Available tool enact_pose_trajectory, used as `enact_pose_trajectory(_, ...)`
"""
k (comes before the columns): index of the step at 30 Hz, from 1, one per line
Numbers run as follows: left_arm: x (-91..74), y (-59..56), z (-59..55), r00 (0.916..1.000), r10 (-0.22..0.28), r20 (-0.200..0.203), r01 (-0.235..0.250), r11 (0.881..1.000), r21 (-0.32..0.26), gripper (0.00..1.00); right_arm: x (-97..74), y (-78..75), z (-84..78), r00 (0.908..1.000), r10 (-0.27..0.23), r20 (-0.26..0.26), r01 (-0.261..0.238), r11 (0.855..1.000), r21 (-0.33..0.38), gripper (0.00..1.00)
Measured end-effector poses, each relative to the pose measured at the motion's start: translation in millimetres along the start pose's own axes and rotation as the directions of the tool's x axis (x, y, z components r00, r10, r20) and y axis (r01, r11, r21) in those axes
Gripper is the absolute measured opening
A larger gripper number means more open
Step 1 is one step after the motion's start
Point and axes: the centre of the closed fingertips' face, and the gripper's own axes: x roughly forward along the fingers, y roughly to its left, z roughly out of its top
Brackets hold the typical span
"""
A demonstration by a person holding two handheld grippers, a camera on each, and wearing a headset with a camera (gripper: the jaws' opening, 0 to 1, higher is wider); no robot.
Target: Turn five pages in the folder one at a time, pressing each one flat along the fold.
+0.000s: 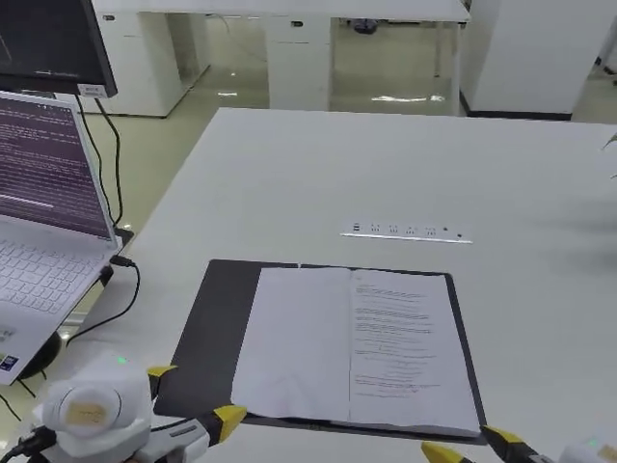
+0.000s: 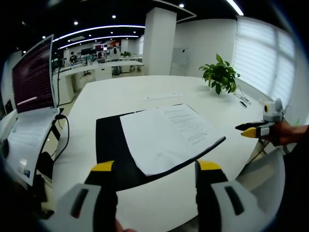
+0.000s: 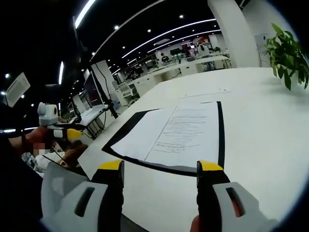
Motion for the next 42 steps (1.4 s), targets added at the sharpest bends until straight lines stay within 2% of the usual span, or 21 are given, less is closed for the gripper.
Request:
enact_pose_trajectory(3, 3.2, -2.3, 0.8, 1.0000, -0.004, -0.004, 0.004, 1.000, -0.002, 0.65, -1.6, -2.1, -2.2, 0.9999, 0.001, -0.016, -0.001, 1.000, -0.020, 0.60)
enact_pose_trajectory(12, 19.3, -19.3, 9.6, 0.9989, -0.041, -0.023, 0.041, 0.999, 0.036, 0.65, -8.4, -8.2, -2.5, 1.0000, -0.003, -0.006, 0.003, 1.000, 0.001, 0.60)
enact_pose_trajectory(17, 26.2, -30.5, 16.3, 0.9973, -0.068, -0.026, 0.069, 0.997, 0.046, 0.65, -10.8, -8.1, -5.9, 0.9995, -0.001, -0.031, 0.000, 0.999, -0.038, 0.59)
enact_pose_trajectory(29, 52.6, -52.7, 28.4, 0.9916, -0.116, -0.056, 0.122, 0.988, 0.100, 0.61, -16.4, -18.2, 1.9, 1.0000, 0.001, -0.009, -0.001, 1.000, 0.000, 0.58)
enact_pose_trajectory(31, 56.1, -57.1, 30.0, 0.9892, -0.136, -0.054, 0.140, 0.987, 0.082, 0.61, -16.7, -18.4, 4.0, 1.0000, 0.000, -0.008, 0.000, 1.000, -0.005, 0.58)
enact_pose_trajectory(35, 65.7, -64.9, 27.1, 0.9839, -0.158, -0.084, 0.166, 0.981, 0.099, 0.63, -17.7, -23.7, 7.5, 0.9999, -0.012, 0.003, 0.012, 1.000, 0.003, 0.58)
enact_pose_trajectory(42, 84.3, -81.5, 26.8, 0.9720, -0.205, -0.115, 0.218, 0.969, 0.115, 0.63, -18.5, -25.3, 0.7, 0.9998, -0.016, -0.014, 0.016, 1.000, 0.012, 0.58)
